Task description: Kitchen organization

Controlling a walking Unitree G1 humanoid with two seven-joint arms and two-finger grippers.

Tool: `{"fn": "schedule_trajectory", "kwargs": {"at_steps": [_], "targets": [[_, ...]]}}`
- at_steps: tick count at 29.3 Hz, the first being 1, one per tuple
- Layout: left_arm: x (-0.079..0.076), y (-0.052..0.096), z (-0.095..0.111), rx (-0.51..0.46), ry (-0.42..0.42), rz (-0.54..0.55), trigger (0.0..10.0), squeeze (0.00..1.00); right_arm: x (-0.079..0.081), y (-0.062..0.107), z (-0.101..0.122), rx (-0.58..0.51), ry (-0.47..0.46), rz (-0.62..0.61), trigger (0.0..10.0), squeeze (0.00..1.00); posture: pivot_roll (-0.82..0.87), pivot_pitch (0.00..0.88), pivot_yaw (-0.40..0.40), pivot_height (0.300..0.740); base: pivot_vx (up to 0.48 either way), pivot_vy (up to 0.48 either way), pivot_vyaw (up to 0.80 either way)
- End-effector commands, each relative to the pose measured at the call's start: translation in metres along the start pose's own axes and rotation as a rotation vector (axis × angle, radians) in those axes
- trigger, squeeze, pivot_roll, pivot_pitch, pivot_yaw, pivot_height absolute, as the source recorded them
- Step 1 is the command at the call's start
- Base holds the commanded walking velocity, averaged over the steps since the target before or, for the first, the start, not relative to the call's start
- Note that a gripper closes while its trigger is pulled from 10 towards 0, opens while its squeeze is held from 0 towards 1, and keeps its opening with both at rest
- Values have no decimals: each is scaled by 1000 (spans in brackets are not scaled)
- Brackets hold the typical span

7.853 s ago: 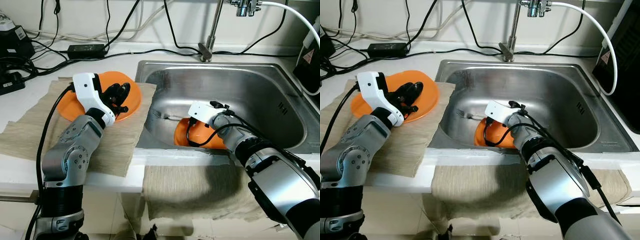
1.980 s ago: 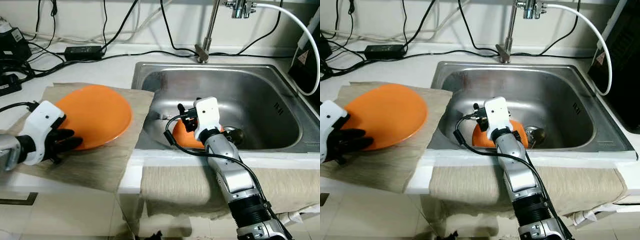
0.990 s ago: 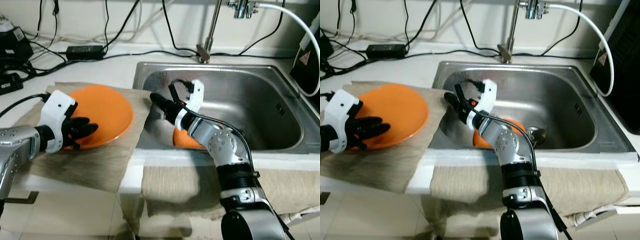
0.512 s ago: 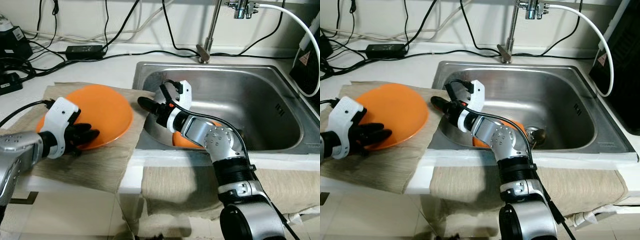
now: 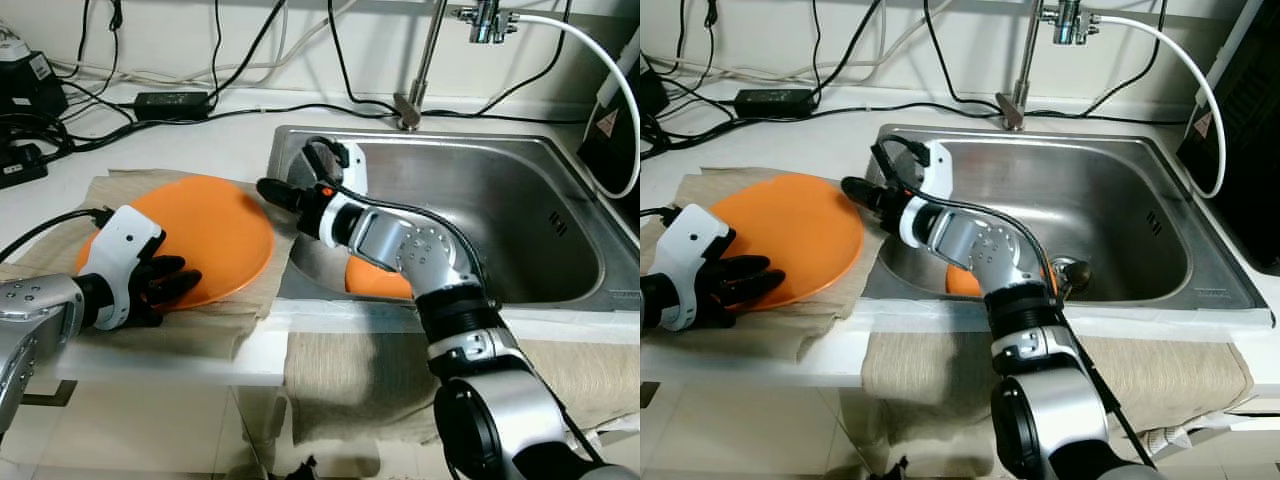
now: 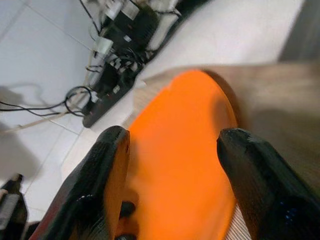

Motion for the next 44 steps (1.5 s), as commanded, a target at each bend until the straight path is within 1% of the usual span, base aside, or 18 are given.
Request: {"fn": "schedule_trajectory", "kwargs": {"at_steps": [1, 2, 4, 5, 6, 7, 10, 13, 18, 20, 21, 25, 31, 33, 36, 40, 42, 44], "targets": [[7, -8, -16, 47, 45, 28, 10000, 0, 75, -36, -16, 24, -39, 189, 10000, 0, 202, 0, -42, 740, 0, 0, 0], [20, -10, -1, -50, 50, 91, 10000, 0, 74, -35, -17, 25, -33, 184, 10000, 0, 199, 0, -43, 740, 0, 0, 0], [26, -10, 6, -94, 50, 119, 10000, 0, 73, -34, -16, 23, -32, 183, 10000, 0, 199, 0, -43, 740, 0, 0, 0], [43, -7, 25, -198, 64, 209, 10000, 0, 70, -32, -15, 18, -17, 172, 10000, 0, 196, 0, -44, 740, 0, 0, 0], [43, -7, 25, -198, 64, 209, 10000, 0, 70, -32, -15, 18, -17, 172, 10000, 0, 196, 0, -44, 740, 0, 0, 0], [55, -2, 41, -275, 60, 277, 10000, 0, 64, -30, -13, 4, 23, 150, 10000, 0, 195, 1, -45, 740, 0, 0, 0], [58, 4, 53, -337, 67, 298, 10000, 0, 56, -26, -8, -22, 120, 116, 10000, 0, 194, 3, -42, 740, 0, 0, 0], [58, 7, 48, -326, 48, 306, 10000, 0, 42, -18, -4, -55, 249, 54, 10000, 0, 191, 7, -39, 740, 0, 0, 0], [56, 7, 38, -315, 57, 302, 10000, 0, 28, -9, -4, -66, 226, 21, 10000, 0, 189, 12, -35, 740, 0, 0, 0], [54, 11, 20, -222, 41, 281, 10000, 0, 22, -6, -7, -67, 212, 2, 10000, 0, 193, 17, -33, 740, 0, 0, 0], [54, 11, 20, -222, 41, 281, 10000, 0, 22, -6, -7, -67, 212, 2, 10000, 0, 193, 17, -33, 740, 0, 0, 0], [71, 23, 8, -180, 35, 343, 10000, 0, 18, -2, -6, -80, 216, -11, 10000, 0, 200, 23, -34, 740, 0, 0, 0], [81, 38, 9, -194, 34, 390, 10000, 0, 8, 5, 2, -106, 209, -34, 10000, 0, 208, 26, -39, 740, 0, 0, 0], [87, 47, 16, -221, 31, 415, 10000, 0, 1, 8, 2, -106, 205, -53, 10000, 0, 211, 29, -43, 740, 0, 0, 0], [91, 53, 23, -249, 30, 429, 10000, 0, -1, 9, 0, -102, 204, -59, 10000, 0, 211, 29, -43, 740, 0, 0, 0], [88, 51, 20, -234, 30, 414, 10000, 0, -3, 9, -1, -97, 203, -63, 10000, 0, 211, 29, -43, 740, 0, 0, 0], [83, 42, 5, -189, 44, 393, 10000, 0, -3, 9, -2, -95, 201, -64, 10000, 0, 214, 27, -47, 740, 0, 0, 0], [82, 39, -1, -177, 55, 390, 10000, 0, -3, 9, -2, -96, 196, -64, 10000, 0, 214, 27, -47, 740, 0, 0, 0]]}}
Point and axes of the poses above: a point about 5 cm out from each wrist's last joint towards the gripper, its own y axis pointing back from the gripper into the wrist, its own z axis along the axis of the wrist's last joint, x = y × z, the point moved 6 cm from there along -y, pointing out of the wrist towards the gripper, and after that the axes turned 14 degrees about y, right-handed, at the moved point
